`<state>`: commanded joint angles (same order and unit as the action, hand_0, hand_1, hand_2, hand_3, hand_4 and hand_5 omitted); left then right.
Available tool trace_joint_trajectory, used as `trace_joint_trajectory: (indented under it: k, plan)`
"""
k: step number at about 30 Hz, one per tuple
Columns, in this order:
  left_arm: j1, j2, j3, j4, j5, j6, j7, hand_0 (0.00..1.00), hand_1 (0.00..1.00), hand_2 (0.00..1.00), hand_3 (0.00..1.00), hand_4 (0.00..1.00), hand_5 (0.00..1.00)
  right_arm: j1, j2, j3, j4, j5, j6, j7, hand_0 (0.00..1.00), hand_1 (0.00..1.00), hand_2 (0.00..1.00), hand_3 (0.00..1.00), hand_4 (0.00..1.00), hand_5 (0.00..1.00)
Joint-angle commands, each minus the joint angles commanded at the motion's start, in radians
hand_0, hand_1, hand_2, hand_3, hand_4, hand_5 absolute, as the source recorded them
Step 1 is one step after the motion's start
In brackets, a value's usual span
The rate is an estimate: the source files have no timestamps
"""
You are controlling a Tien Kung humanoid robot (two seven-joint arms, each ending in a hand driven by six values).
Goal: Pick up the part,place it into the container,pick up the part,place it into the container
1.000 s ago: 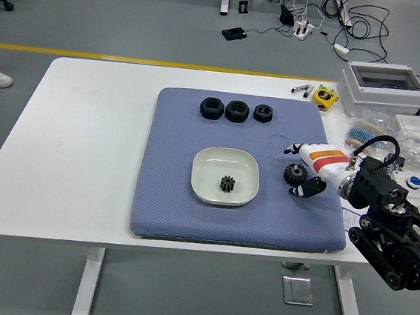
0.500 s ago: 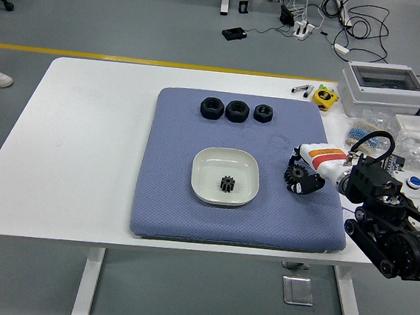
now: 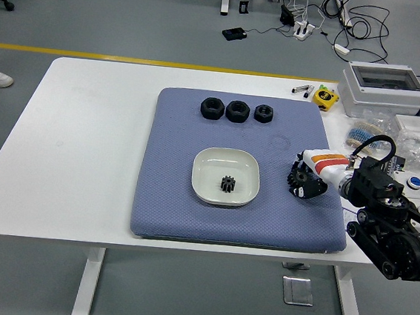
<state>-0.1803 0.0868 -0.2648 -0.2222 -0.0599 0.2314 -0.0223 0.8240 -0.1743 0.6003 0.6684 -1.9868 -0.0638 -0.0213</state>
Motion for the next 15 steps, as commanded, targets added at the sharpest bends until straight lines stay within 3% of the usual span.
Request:
trace_joint_trajectory:
  k: [1,6,7,15]
  plan:
    - [0.000,0.000,0.000,0.000,0.000,0.000,0.000,0.696,0.613,0.643,0.558,0.565,0.582,0.000,-0.001,0.000,0.000,-0.001,-0.003,0.002,0.244,0.421,0.461,0.508,0.712,0.172]
    - [-0.001,0.000,0.002,0.001,-0.004,0.000,-0.001,0.696,0.613,0.643,0.558,0.565,0.582,-0.002,-0.007,0.004,0.007,-0.004,-0.008,0.008,0.244,0.421,0.461,0.508,0.712,0.172]
    - [-0.002,0.000,0.002,0.001,-0.005,0.000,-0.001,0.696,0.611,0.643,0.558,0.565,0.583,-0.002,-0.008,0.004,0.008,-0.005,-0.007,0.007,0.198,0.370,0.426,0.483,0.917,0.063]
    - [-0.003,0.001,0.003,0.001,-0.006,0.000,-0.002,0.696,0.610,0.643,0.558,0.565,0.583,-0.004,-0.016,0.011,0.041,-0.014,-0.007,0.003,0.170,0.345,0.413,0.470,0.901,0.083]
